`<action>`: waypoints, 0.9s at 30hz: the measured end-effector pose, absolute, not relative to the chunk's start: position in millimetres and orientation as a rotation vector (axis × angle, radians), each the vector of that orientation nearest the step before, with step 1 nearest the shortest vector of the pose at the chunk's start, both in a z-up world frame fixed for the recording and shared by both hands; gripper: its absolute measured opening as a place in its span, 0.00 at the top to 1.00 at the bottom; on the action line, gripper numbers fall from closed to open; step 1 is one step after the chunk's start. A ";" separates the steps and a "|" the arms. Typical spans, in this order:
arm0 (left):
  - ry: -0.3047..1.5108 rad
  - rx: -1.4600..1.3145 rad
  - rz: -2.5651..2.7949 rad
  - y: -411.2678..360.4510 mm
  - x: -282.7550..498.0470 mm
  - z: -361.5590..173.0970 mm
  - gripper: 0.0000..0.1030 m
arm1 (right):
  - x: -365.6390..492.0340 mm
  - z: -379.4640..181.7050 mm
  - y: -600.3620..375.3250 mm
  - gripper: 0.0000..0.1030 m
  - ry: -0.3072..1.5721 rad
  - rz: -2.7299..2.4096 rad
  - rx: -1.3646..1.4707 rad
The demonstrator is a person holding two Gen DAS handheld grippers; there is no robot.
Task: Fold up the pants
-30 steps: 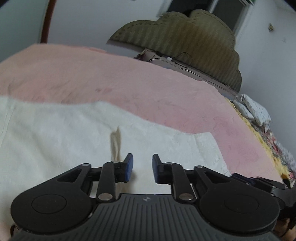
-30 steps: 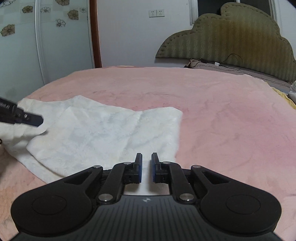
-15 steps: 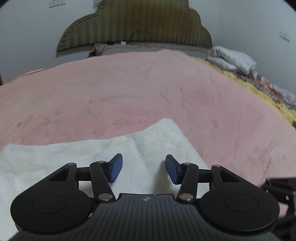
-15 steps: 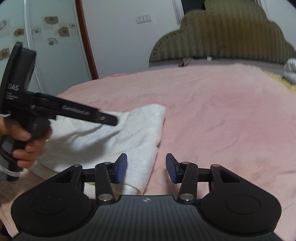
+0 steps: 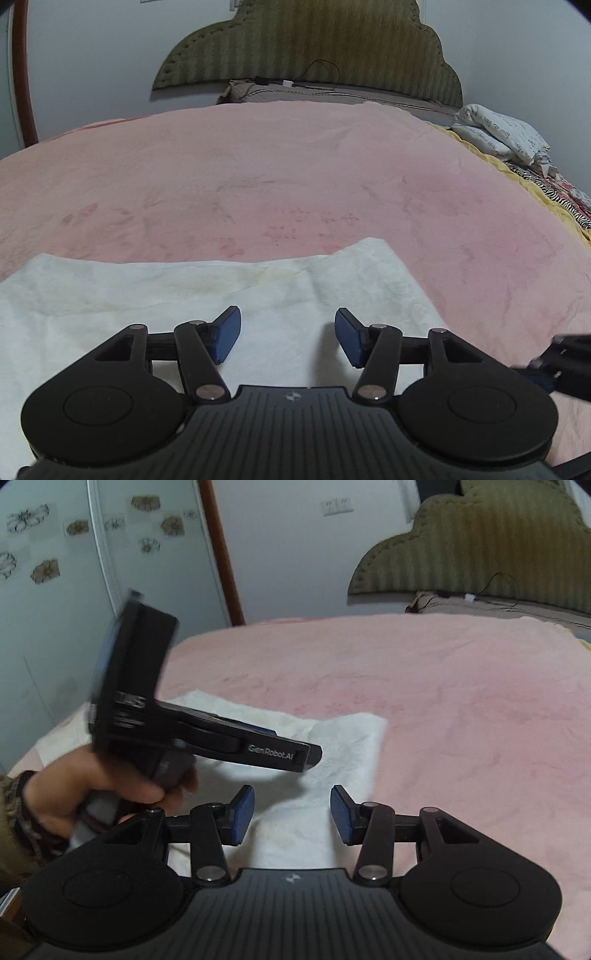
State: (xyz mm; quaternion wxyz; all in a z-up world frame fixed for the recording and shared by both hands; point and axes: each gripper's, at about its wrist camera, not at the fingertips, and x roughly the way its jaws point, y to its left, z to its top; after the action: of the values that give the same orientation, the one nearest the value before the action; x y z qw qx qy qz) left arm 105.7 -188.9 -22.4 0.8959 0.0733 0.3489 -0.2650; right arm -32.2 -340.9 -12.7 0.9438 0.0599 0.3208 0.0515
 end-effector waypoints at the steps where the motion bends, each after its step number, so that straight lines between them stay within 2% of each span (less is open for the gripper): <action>1: 0.723 0.155 -0.548 -183.3 105.8 -22.3 0.37 | -30.5 -20.7 -334.1 0.57 0.707 0.115 0.069; 3: 0.733 0.162 -0.537 -172.6 105.6 -24.6 0.36 | -39.7 -34.1 -328.3 0.57 0.747 0.124 0.019; 6: 0.731 0.168 -0.523 -162.1 102.7 -28.0 0.35 | -61.4 -29.6 -341.0 0.57 0.732 0.119 0.126; 11: 0.713 0.141 -0.490 -149.8 93.4 -27.3 0.33 | -58.9 -2.4 -333.5 0.55 0.603 0.064 0.124; 12: 0.713 0.139 -0.486 -147.3 91.9 -26.9 0.33 | -53.6 0.9 -330.1 0.47 0.570 0.066 0.134; 13: 0.711 0.143 -0.482 -145.0 90.3 -27.0 0.32 | -46.6 2.1 -327.0 0.33 0.551 0.060 0.148; 15: 0.702 0.162 -0.453 -140.0 86.9 -27.5 0.31 | -29.7 -2.1 -317.8 0.25 0.551 0.046 0.158; 20: 0.673 0.189 -0.423 -122.9 78.1 -31.8 0.23 | -5.9 -34.1 -305.0 0.23 0.676 0.016 0.136; 23: 0.646 0.206 -0.407 -120.6 70.7 -35.7 0.18 | -16.6 -42.7 -293.9 0.23 0.663 0.006 0.046; 27: 0.631 0.220 -0.391 -122.7 63.6 -37.1 0.18 | -18.2 -42.1 -295.1 0.23 0.677 0.006 0.064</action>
State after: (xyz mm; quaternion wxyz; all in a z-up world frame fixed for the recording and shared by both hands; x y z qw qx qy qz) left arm 63.6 -122.7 -37.1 0.9260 0.1071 0.3075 -0.1909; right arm -18.2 -295.1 -42.1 0.9427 0.0312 0.3322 0.0028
